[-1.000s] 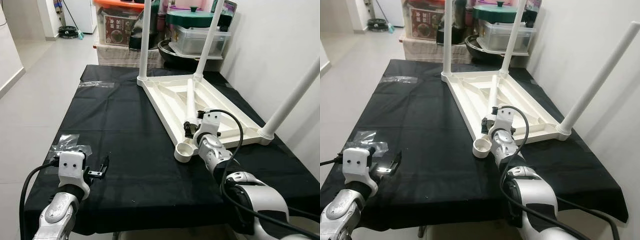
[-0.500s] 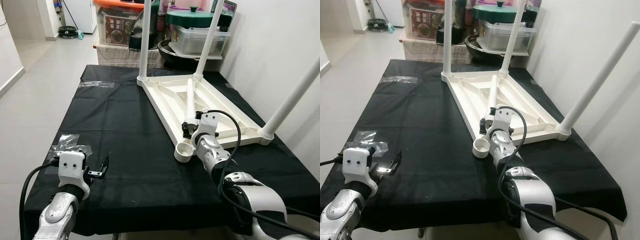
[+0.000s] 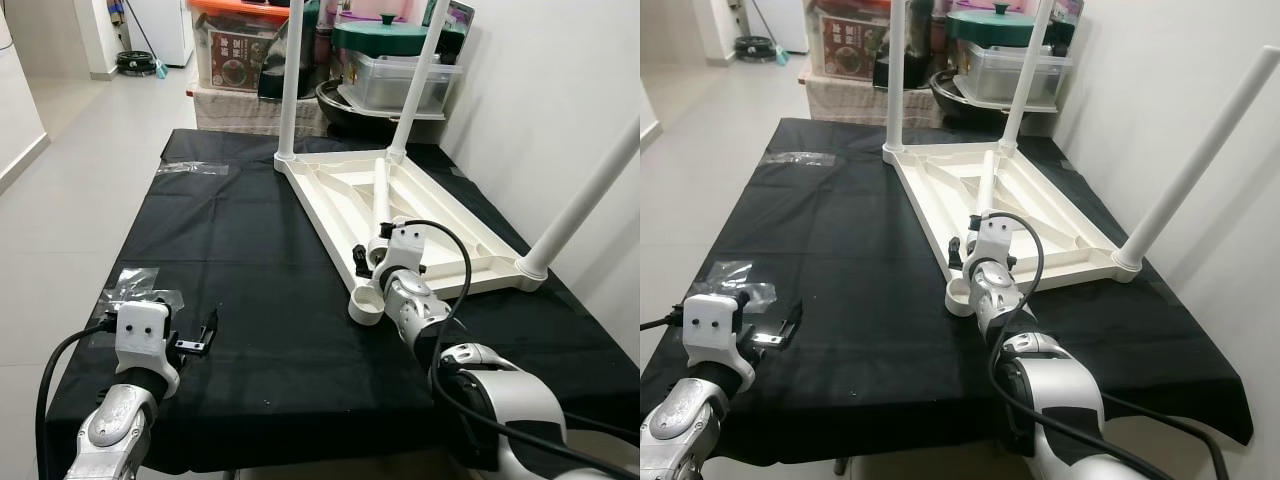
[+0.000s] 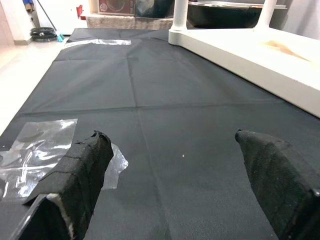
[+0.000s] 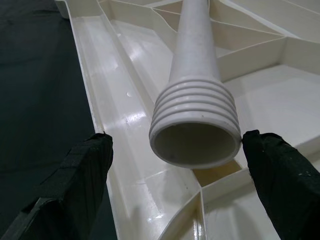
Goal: Building children table
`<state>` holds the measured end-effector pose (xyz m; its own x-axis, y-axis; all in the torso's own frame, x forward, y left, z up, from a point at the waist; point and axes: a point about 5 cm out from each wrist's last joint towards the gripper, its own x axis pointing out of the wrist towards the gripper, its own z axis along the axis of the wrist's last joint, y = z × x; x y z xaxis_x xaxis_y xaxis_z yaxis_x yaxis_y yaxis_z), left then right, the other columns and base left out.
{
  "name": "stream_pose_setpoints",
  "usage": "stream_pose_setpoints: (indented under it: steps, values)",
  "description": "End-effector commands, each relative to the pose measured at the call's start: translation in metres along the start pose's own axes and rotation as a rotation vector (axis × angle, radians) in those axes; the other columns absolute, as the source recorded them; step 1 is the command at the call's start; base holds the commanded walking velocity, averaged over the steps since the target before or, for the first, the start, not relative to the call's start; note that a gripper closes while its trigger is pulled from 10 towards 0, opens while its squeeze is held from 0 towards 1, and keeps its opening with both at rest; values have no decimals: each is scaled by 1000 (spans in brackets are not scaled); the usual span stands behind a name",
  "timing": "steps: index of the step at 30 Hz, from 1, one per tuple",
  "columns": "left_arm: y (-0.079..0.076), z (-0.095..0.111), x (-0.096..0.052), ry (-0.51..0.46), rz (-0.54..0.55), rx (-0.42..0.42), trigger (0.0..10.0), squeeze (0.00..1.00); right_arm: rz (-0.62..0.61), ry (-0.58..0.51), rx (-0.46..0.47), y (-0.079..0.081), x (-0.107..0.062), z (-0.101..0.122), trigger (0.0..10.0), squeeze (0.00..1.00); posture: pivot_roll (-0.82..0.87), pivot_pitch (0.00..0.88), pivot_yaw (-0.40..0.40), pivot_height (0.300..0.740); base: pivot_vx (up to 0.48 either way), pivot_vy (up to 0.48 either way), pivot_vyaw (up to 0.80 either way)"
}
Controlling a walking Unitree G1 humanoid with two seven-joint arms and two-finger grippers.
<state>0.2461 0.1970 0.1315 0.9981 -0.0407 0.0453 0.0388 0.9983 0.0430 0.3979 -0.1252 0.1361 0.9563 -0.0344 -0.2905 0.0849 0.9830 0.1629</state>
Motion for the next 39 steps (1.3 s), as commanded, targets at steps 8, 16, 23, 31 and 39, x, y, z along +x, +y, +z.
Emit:
stream_pose_setpoints:
  steps: [8, 16, 23, 31, 39]
  values:
    - [-3, -2, -4, 15, 2, -2, 10000, 0, -2, 17, 12, 2, 0, -1, 10000, 0, 135, 0, -175, 740, 0, 0, 0]
    - [-3, -3, -6, 19, 5, -3, 10000, 0, -8, 15, 9, 2, 0, 0, 10000, 0, 138, 0, -178, 740, 0, 0, 0]
    - [-5, -2, -10, 23, 2, -4, 10000, 0, -11, 2, 5, 2, 1, 4, 10000, 0, 139, 0, -175, 740, 0, 0, 0]
    - [-9, -6, -24, 60, -9, -15, 10000, 0, -19, -12, 1, -2, 1, 9, 10000, 0, 132, 0, -169, 740, 0, 0, 0]
    - [-13, -8, -48, 113, -11, -16, 10000, 0, -35, -14, -6, -4, 1, 9, 10000, 0, 130, 0, -164, 740, 0, 0, 0]
